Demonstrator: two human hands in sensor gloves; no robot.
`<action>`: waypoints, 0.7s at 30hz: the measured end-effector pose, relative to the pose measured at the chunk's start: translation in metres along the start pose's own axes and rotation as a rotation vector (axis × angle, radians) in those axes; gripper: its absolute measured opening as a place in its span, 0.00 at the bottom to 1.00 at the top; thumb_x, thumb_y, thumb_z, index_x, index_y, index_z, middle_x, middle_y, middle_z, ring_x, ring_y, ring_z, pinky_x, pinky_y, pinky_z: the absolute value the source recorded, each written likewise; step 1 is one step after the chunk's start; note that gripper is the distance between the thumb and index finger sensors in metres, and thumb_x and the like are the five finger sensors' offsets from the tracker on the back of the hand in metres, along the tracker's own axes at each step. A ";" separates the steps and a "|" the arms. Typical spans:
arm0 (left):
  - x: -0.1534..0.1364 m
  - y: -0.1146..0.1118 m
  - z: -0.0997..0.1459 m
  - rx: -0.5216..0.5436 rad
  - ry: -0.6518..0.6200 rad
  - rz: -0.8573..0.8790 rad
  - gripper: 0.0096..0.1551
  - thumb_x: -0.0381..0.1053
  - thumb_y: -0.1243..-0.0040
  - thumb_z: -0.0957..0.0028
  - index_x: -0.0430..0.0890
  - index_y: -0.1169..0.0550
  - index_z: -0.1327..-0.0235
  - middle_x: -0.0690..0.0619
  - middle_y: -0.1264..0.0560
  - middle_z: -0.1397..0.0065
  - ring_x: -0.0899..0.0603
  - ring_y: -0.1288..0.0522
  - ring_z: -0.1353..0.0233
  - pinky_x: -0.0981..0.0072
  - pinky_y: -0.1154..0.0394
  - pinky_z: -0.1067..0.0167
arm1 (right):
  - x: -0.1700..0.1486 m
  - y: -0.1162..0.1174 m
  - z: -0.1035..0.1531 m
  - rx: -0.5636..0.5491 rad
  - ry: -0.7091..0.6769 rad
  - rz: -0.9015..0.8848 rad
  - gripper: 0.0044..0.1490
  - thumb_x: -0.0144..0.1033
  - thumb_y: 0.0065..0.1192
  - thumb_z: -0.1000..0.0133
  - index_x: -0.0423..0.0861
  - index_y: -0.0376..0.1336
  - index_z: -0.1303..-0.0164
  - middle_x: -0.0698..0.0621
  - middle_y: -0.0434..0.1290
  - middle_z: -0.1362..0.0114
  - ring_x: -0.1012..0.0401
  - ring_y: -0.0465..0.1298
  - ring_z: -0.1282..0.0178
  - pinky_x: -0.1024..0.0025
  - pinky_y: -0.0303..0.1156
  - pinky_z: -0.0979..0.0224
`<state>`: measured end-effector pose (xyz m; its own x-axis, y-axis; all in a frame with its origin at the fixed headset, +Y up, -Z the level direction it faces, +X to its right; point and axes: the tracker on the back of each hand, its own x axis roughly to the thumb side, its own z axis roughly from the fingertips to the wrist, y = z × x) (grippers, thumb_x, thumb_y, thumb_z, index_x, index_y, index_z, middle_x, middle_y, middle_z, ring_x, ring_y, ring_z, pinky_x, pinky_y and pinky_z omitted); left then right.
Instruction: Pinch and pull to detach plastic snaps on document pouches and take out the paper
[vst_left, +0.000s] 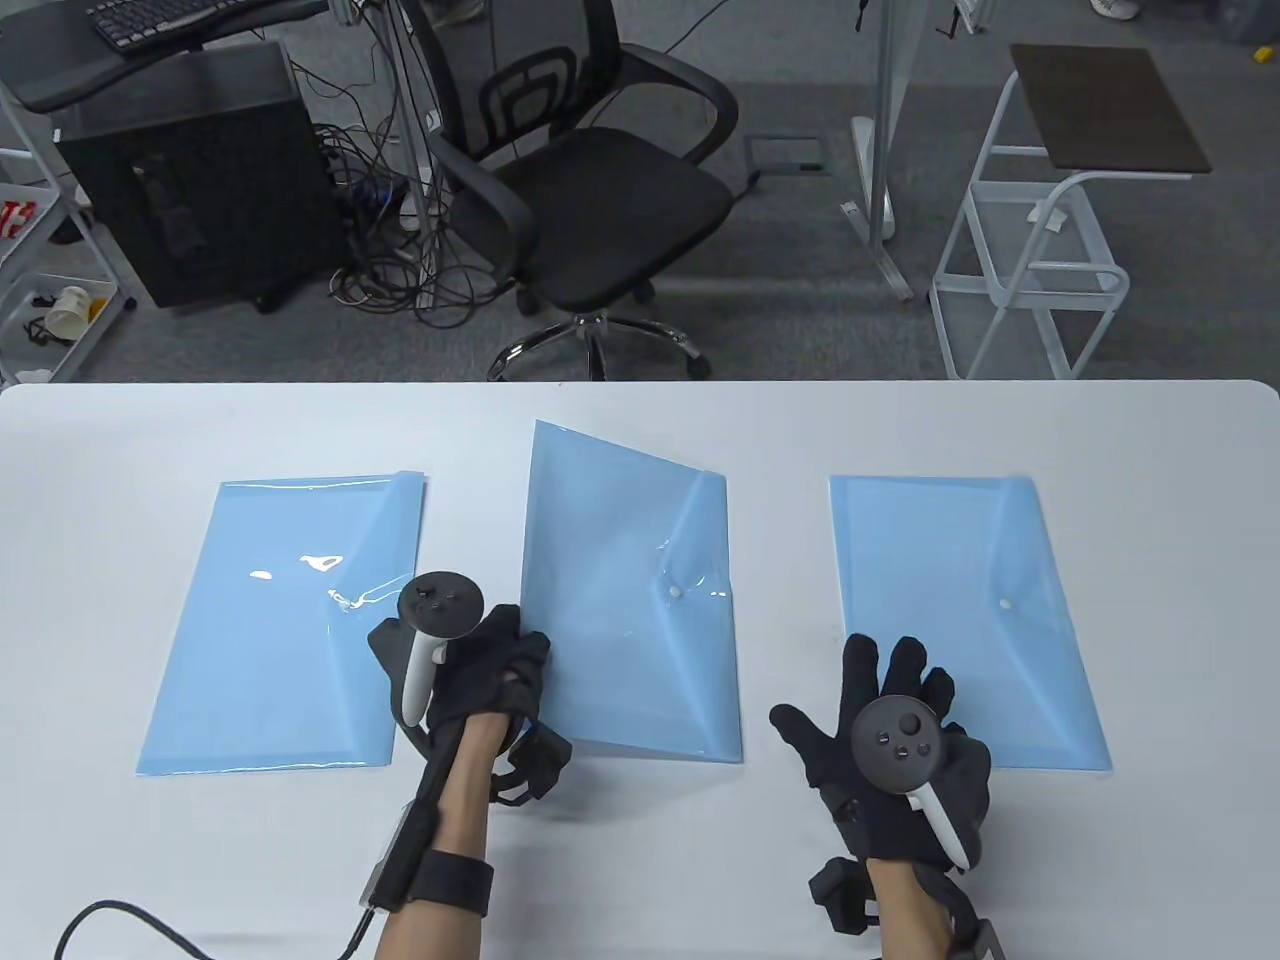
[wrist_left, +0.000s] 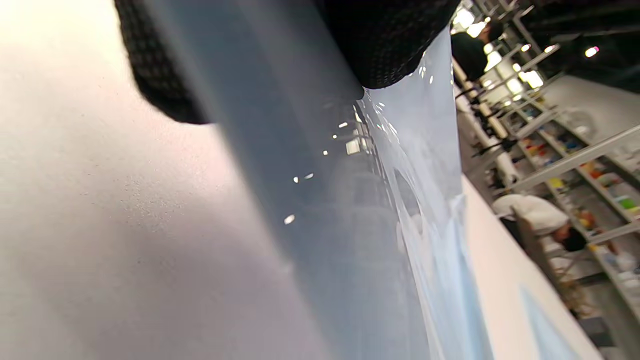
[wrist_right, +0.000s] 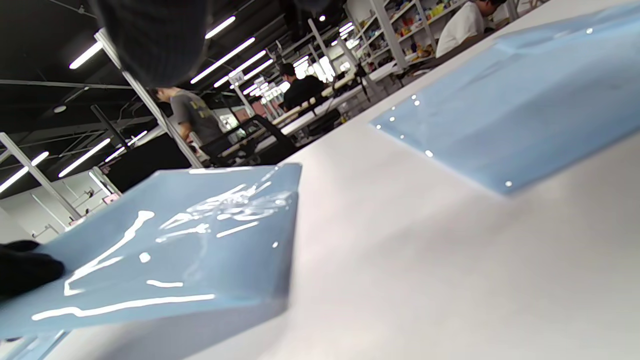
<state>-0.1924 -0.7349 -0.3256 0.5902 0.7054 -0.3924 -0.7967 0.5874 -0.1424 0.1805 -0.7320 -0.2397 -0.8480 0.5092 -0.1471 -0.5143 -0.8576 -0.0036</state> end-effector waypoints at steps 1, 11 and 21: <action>-0.002 0.002 0.005 -0.003 -0.013 0.025 0.22 0.46 0.39 0.40 0.44 0.27 0.35 0.47 0.16 0.45 0.49 0.11 0.61 0.66 0.13 0.65 | 0.000 0.000 0.000 -0.002 -0.001 0.000 0.64 0.72 0.56 0.46 0.48 0.37 0.11 0.30 0.32 0.09 0.24 0.36 0.18 0.16 0.40 0.29; -0.020 0.011 0.045 -0.071 -0.080 0.097 0.23 0.45 0.42 0.39 0.43 0.29 0.33 0.47 0.17 0.44 0.49 0.11 0.60 0.66 0.13 0.64 | -0.001 0.000 0.002 -0.010 0.001 -0.001 0.64 0.72 0.56 0.46 0.47 0.37 0.11 0.30 0.32 0.09 0.24 0.36 0.17 0.16 0.40 0.28; -0.045 0.008 0.078 -0.140 -0.096 0.155 0.24 0.44 0.45 0.38 0.42 0.31 0.31 0.47 0.19 0.41 0.48 0.11 0.58 0.65 0.13 0.61 | 0.000 0.004 0.001 0.000 -0.001 0.022 0.64 0.71 0.56 0.46 0.47 0.37 0.11 0.30 0.32 0.09 0.24 0.37 0.17 0.16 0.40 0.28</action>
<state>-0.2155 -0.7310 -0.2386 0.4635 0.8216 -0.3319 -0.8853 0.4128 -0.2142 0.1779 -0.7354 -0.2385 -0.8591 0.4905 -0.1461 -0.4957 -0.8685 -0.0005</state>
